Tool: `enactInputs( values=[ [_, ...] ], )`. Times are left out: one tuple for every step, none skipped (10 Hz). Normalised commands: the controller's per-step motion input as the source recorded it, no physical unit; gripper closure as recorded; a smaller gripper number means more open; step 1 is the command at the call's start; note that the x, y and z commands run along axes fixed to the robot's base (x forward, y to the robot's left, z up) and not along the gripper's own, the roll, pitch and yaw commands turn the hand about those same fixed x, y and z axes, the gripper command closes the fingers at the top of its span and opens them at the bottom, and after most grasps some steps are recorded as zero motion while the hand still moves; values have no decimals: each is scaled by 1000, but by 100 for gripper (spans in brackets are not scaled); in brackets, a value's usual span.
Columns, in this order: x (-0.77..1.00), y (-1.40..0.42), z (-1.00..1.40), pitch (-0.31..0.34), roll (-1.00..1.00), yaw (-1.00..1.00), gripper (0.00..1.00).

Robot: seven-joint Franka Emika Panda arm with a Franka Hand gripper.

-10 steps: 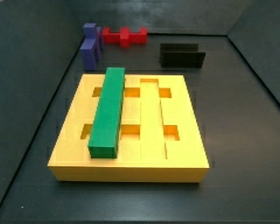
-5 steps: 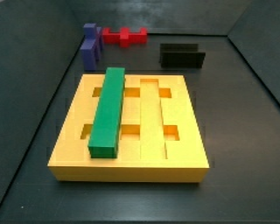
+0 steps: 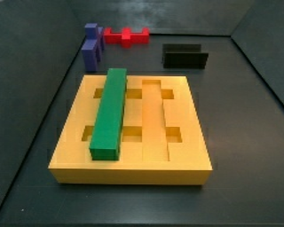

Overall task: Pick up the blue object. Move up. Move to above the board. Insert the blue object.
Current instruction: Move to above the board, then insert the blue object.

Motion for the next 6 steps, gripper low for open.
enactInputs(
  values=[
    [-62, -889, 163, 80, 6, 7, 100],
    [31, -333, 70, 124, -1, -3, 100],
    [41, -248, 56, 131, 0, 4, 100],
    [20, 0, -74, 0, 0, 0, 100],
    [40, 0, -634, -130, -77, 0, 100],
    [69, -14, -957, -124, 1, 3, 100]
  ],
)
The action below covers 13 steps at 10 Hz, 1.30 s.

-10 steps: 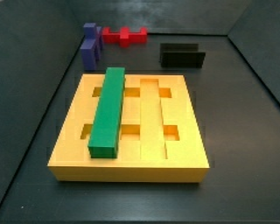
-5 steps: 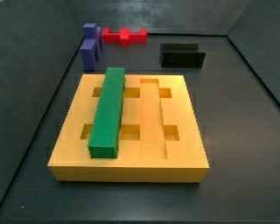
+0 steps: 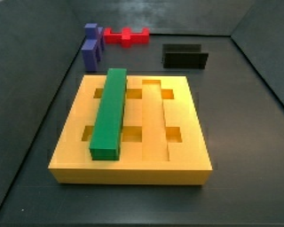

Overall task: Pick up the blue object. Move up. Move to above the board. Insert the blue object.
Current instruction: Insert the blue object.

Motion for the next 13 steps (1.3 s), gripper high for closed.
enactInputs(
  values=[
    [91, -117, -994, -83, 110, 14, 100],
    [89, -114, -1000, -59, 141, 0, 100],
    [106, -126, -1000, -54, 146, 0, 100],
    [123, -163, -1000, -66, 120, 0, 100],
    [123, -191, -1000, -89, 90, 0, 100],
    [197, -203, -974, -77, 126, 0, 100],
    [346, -209, -917, -54, 159, 0, 100],
    [389, -160, -829, -49, 203, 0, 100],
    [277, -66, -729, -29, 263, 0, 100],
    [183, -69, -631, -31, 313, 86, 100],
    [134, -77, -623, -24, 323, 114, 100],
    [106, -149, -714, -56, 259, 143, 100],
    [0, -229, -594, -189, 96, 71, 100]
  ],
)
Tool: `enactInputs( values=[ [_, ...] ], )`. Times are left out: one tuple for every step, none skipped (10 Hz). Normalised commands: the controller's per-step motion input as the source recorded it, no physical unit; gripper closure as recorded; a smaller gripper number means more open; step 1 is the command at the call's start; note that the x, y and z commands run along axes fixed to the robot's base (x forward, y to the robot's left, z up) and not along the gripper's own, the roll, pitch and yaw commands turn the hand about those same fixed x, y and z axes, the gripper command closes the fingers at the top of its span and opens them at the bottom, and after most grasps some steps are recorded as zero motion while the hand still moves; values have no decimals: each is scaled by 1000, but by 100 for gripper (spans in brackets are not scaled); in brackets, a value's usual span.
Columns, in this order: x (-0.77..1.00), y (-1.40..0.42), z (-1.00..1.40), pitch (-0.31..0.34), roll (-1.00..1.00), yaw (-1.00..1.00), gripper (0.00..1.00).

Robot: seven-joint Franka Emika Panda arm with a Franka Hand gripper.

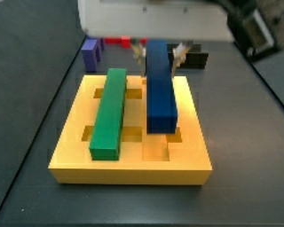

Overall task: Pick up the blue object. Move up. Move to above the board. Insert the blue object.
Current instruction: Insert the blue object.

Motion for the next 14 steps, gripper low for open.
enactInputs(
  values=[
    [0, -206, -514, -179, 19, 34, 100],
    [0, -177, -520, -151, 0, 0, 100],
    [0, -97, -457, -114, 0, 0, 100],
    [-43, -23, -320, -107, -23, 0, 100],
    [-40, 0, -260, -71, -14, 0, 100],
    [-49, 0, -214, -67, -11, 0, 100],
    [-14, 0, -166, -47, -3, 0, 100],
    [0, 0, -140, -30, -1, 0, 100],
    [0, 0, -117, 0, 0, 0, 100],
    [0, 34, -94, 0, 6, 0, 100],
    [0, 66, -160, 0, 47, 0, 100],
    [0, 0, -163, 0, 41, 0, 100],
    [0, 0, -63, 0, 0, 0, 100],
    [0, 0, 0, 0, 0, 0, 100]
  ],
)
